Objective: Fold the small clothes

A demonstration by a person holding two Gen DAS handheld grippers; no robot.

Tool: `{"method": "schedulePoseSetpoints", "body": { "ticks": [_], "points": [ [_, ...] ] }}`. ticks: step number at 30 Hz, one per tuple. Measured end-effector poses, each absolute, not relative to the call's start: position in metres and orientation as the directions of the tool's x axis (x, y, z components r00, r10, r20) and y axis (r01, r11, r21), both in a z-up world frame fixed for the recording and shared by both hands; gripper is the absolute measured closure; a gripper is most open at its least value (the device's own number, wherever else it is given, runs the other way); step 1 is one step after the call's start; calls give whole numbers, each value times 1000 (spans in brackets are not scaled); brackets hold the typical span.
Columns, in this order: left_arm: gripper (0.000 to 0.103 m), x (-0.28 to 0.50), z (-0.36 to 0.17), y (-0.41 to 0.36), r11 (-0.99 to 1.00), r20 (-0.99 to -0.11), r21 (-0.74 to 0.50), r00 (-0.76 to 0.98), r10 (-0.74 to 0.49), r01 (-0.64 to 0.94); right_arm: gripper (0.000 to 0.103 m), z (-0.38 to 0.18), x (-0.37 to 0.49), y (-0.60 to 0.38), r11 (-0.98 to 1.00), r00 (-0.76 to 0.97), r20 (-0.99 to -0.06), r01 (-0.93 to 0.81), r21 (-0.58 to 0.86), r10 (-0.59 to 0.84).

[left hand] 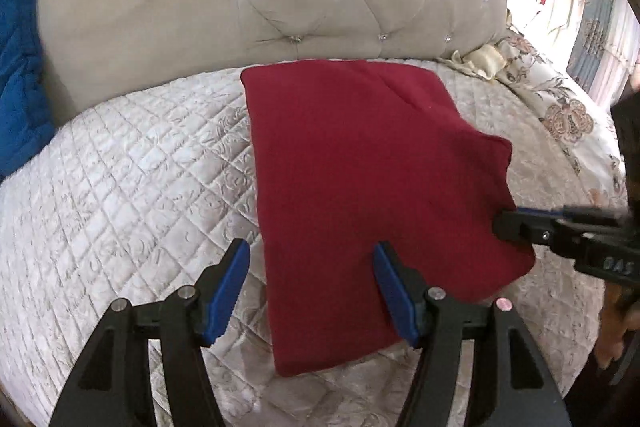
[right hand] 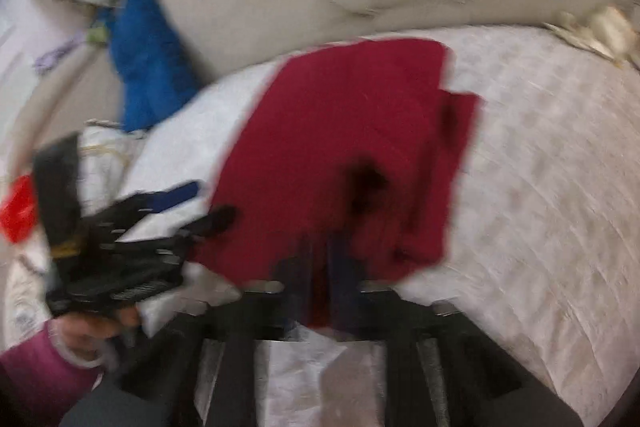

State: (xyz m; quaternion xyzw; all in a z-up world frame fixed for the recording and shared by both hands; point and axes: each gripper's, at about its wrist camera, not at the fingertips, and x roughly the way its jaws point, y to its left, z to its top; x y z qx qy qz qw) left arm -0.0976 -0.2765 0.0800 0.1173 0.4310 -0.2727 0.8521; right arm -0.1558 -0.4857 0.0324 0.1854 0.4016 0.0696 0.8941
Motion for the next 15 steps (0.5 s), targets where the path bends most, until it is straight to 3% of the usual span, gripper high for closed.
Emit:
{"method": "schedulePoseSetpoints", "body": {
  "ticks": [5, 9, 11, 13, 15],
  "points": [
    [35, -99, 75, -277, 818, -802, -51, 465, -375, 572, 103, 4, -176, -495, 895, 657, -701, 86, 437, 279],
    [35, -101, 78, -277, 817, -792, -59, 471, -388, 574, 103, 35, -181, -497, 886, 693, -656, 56, 461, 297],
    [35, -99, 78, -277, 817, -790, -65, 470, -392, 572, 94, 52, -184, -503, 897, 741, -631, 88, 432, 232],
    [35, -98, 76, -278, 819, -793, -74, 465, -394, 569, 73, 62, -180, -512, 890, 784, -598, 140, 435, 168],
    [35, -97, 74, -279, 819, -796, -80, 458, -396, 568, 72, 61, -166, -519, 869, 778, -607, 176, 462, 166]
  ]
}}
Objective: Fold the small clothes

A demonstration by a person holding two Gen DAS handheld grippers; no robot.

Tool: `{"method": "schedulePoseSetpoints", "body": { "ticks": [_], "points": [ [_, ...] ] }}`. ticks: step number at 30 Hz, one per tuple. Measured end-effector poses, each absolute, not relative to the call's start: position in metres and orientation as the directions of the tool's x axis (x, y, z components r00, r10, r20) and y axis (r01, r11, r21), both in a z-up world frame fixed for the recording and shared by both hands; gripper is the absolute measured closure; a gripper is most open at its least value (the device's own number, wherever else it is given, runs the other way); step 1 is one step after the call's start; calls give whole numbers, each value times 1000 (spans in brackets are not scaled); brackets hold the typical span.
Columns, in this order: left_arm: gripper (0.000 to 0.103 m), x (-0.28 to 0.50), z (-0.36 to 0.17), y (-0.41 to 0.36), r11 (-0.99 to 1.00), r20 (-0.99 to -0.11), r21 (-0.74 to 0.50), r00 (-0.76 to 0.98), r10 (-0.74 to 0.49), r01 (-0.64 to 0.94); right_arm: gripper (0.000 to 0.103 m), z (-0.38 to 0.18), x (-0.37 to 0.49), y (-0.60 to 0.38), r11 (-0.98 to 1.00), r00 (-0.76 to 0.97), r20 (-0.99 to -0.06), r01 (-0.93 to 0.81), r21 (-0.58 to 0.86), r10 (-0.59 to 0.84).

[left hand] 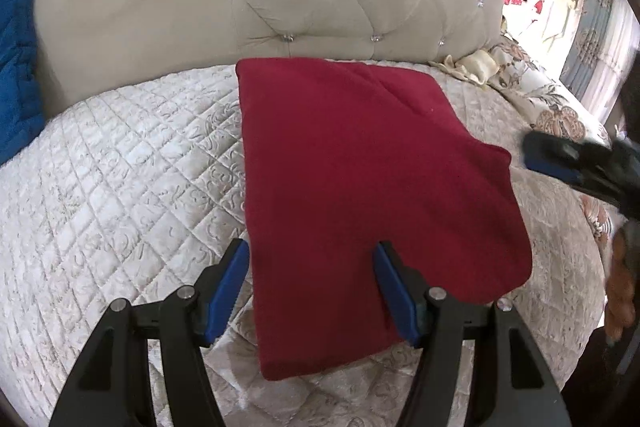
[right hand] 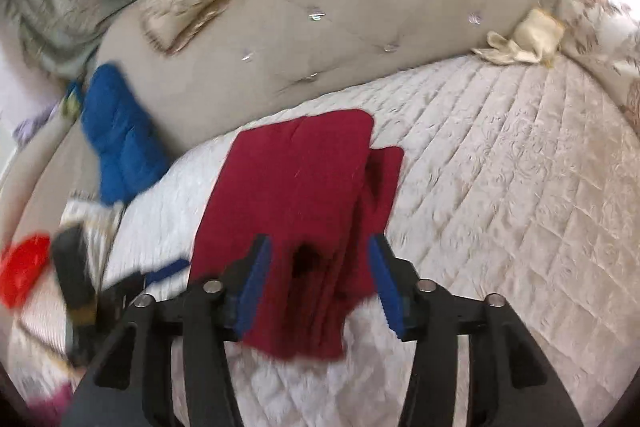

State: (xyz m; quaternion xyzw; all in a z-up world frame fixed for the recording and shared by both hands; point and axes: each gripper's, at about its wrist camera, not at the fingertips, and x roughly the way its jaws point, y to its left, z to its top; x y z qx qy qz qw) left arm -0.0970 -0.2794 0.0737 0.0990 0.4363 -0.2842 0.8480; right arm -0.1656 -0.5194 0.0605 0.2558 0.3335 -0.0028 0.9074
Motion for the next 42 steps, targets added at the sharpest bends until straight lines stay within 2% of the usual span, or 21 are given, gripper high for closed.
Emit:
{"method": "schedulePoseSetpoints", "body": {
  "ticks": [3, 4, 5, 6, 9, 12, 17, 21, 25, 28, 30, 32, 34, 36, 42],
  "points": [
    [35, -97, 72, -283, 819, -800, -76, 455, -390, 568, 73, 42, -129, -522, 838, 735, -640, 189, 512, 225],
    [35, -96, 73, -284, 820, -802, -77, 453, -389, 568, 90, 38, -118, -520, 834, 717, -655, 193, 516, 239],
    [35, -96, 74, -284, 819, -802, -84, 449, -393, 568, 101, 35, -110, -518, 836, 702, -668, 194, 514, 247],
    [34, -95, 76, -282, 817, -799, -95, 446, -404, 569, 103, 39, -107, -518, 846, 705, -672, 200, 495, 227],
    [24, -95, 76, -279, 816, -784, -105, 457, -419, 569, 103, 51, -121, -510, 896, 748, -650, 187, 402, 136],
    [25, -90, 69, -281, 824, -803, -110, 439, -403, 555, 103, 21, -116, -514, 897, 696, -711, 249, 366, 97],
    [25, -92, 76, -280, 817, -791, -115, 445, -419, 565, 103, 35, -128, -514, 886, 737, -665, 222, 407, 121],
    [24, -86, 82, -274, 825, -779, -160, 444, -442, 541, 101, 57, -139, -518, 884, 756, -652, 266, 385, 56],
    [25, -81, 87, -274, 829, -775, -156, 454, -439, 537, 100, 78, -150, -514, 892, 808, -588, 253, 374, 18],
    [24, -76, 88, -278, 830, -770, -149, 463, -438, 538, 100, 85, -146, -503, 911, 831, -549, 157, 381, 86],
    [22, -73, 86, -282, 833, -773, -146, 464, -433, 534, 100, 77, -139, -495, 928, 816, -568, 123, 352, 107],
    [22, -71, 82, -285, 837, -774, -137, 470, -425, 530, 100, 52, -126, -493, 948, 758, -649, 155, 280, 68],
    [22, -70, 77, -288, 841, -777, -123, 477, -412, 526, 93, 27, -119, -497, 951, 708, -705, 181, 251, 51],
    [18, -70, 72, -290, 843, -777, -112, 482, -405, 527, 84, 19, -128, -506, 932, 752, -655, 184, 312, 71],
    [17, -69, 68, -293, 838, -774, -93, 491, -400, 537, 84, 32, -130, -510, 927, 761, -643, 174, 331, 86]
  ]
}}
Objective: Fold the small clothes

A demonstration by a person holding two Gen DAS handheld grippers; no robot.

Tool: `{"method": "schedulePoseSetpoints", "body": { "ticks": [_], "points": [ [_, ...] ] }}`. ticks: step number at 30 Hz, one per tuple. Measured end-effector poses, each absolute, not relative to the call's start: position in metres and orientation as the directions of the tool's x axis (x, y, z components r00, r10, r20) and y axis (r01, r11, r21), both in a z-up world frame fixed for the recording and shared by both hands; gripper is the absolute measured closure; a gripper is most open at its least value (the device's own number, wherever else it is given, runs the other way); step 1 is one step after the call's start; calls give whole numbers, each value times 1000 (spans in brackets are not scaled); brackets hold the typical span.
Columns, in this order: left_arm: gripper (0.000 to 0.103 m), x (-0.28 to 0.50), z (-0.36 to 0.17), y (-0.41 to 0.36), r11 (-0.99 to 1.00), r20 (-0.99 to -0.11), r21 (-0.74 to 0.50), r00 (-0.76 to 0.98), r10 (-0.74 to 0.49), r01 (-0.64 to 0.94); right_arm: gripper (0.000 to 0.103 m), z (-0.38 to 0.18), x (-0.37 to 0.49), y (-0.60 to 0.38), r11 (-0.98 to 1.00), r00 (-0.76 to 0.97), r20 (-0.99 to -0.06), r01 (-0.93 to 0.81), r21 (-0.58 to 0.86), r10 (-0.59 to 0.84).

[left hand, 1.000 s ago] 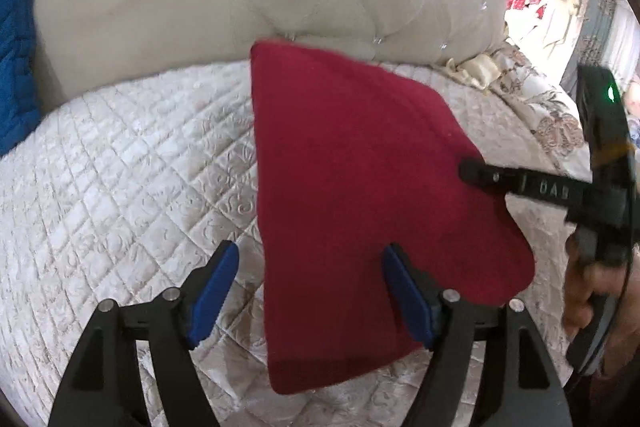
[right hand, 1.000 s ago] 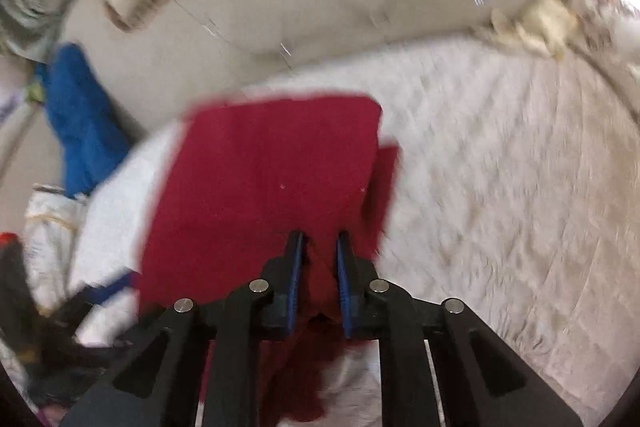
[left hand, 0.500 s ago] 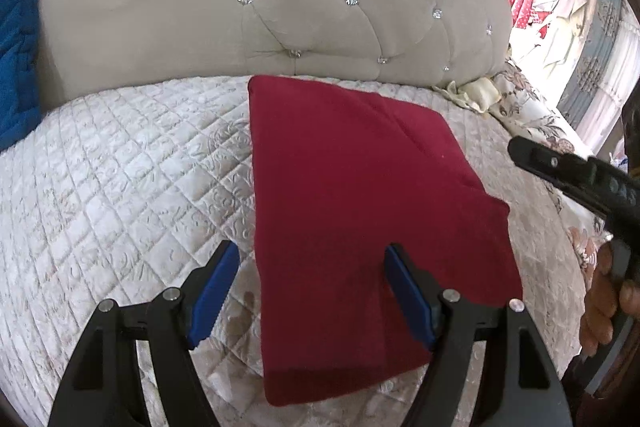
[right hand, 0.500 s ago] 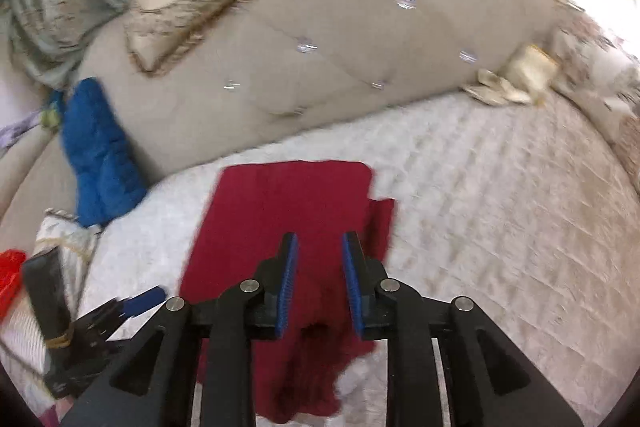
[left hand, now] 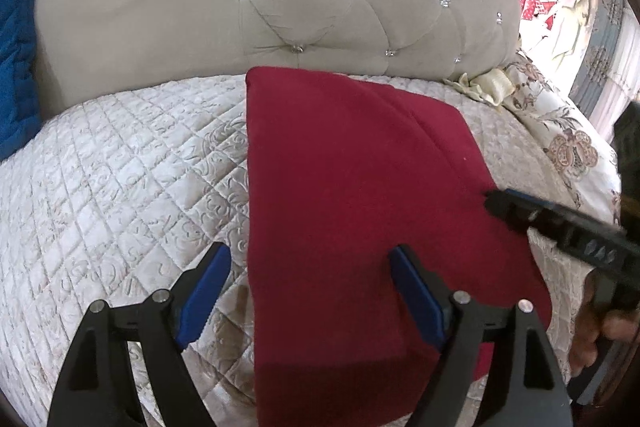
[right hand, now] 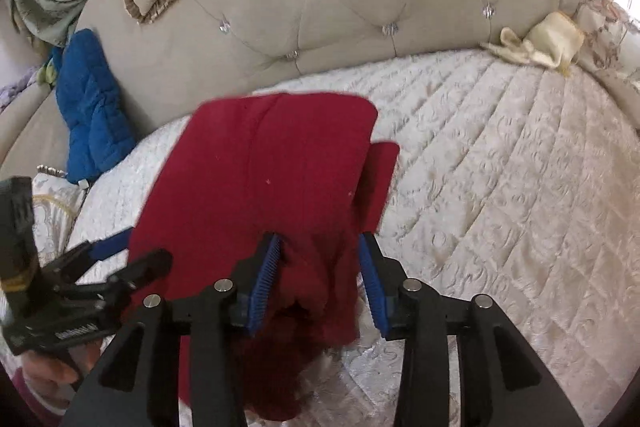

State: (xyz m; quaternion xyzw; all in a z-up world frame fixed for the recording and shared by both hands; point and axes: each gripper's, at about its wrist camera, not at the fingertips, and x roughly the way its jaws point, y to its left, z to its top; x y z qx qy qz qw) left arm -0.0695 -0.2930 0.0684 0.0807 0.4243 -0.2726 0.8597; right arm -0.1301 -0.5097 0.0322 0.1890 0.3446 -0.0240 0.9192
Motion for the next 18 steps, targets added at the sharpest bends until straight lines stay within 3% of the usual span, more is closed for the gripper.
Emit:
{"method": "schedulePoseSetpoints", "body": {
  "ticks": [4, 11, 16, 18],
  "points": [
    [17, -67, 72, -290, 837, -770, -90, 495, -403, 540, 83, 50, -135, -507, 924, 793, -606, 181, 336, 65],
    [17, -63, 76, -285, 844, -766, -90, 505, -398, 529, 82, 49, -113, -496, 938, 754, -656, 197, 284, 41],
    [17, -60, 75, -286, 839, -768, -93, 498, -403, 536, 58, 23, -105, -509, 924, 720, -693, 250, 290, 23],
    [16, -58, 75, -285, 833, -767, -107, 488, -416, 543, 58, 23, -109, -515, 914, 728, -684, 245, 322, 46]
  ]
}}
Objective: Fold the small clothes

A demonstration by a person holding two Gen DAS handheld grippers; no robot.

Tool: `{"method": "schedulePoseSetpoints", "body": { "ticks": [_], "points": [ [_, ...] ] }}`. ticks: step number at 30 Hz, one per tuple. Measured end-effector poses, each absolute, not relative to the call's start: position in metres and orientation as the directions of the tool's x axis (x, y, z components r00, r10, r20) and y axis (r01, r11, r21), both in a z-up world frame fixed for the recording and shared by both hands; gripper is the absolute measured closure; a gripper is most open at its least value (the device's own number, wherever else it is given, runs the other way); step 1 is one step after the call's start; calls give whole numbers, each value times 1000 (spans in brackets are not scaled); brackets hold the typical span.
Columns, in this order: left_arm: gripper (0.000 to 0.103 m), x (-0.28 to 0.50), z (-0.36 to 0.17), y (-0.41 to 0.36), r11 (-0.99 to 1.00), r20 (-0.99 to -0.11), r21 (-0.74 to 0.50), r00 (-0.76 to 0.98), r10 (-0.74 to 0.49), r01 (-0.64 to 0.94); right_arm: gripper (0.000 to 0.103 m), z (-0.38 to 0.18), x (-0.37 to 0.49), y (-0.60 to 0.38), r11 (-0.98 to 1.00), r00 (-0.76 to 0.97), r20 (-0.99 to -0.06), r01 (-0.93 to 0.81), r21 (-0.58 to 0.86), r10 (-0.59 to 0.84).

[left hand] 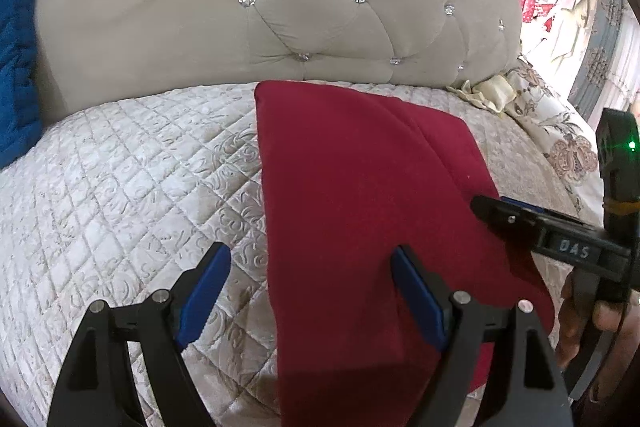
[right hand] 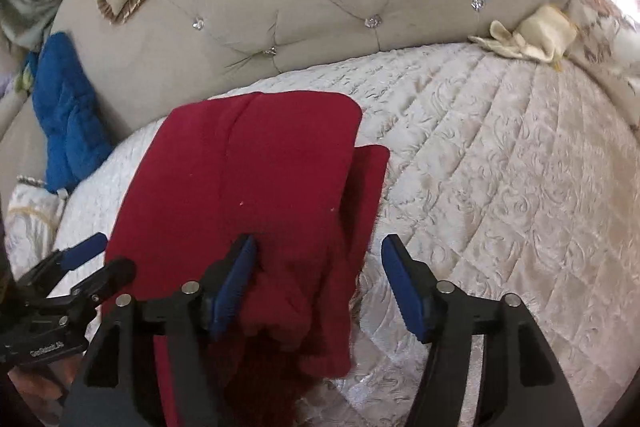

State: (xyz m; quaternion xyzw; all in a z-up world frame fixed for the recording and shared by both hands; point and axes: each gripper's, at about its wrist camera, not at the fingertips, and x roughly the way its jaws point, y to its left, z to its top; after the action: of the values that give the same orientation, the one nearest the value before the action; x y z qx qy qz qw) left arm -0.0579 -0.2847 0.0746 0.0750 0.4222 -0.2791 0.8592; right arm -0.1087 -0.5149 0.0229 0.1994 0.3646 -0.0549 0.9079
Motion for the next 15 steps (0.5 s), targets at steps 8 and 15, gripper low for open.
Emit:
{"method": "schedulePoseSetpoints", "body": {
  "ticks": [8, 15],
  "points": [
    [7, -35, 69, -274, 807, -772, -220, 407, -487, 549, 54, 20, -115, -539, 850, 775, -603, 178, 496, 190],
    [3, -10, 57, -272, 768, -765, -353, 309, -566, 534, 40, 2, -106, -554, 771, 778, -557, 153, 618, 292]
  ]
}}
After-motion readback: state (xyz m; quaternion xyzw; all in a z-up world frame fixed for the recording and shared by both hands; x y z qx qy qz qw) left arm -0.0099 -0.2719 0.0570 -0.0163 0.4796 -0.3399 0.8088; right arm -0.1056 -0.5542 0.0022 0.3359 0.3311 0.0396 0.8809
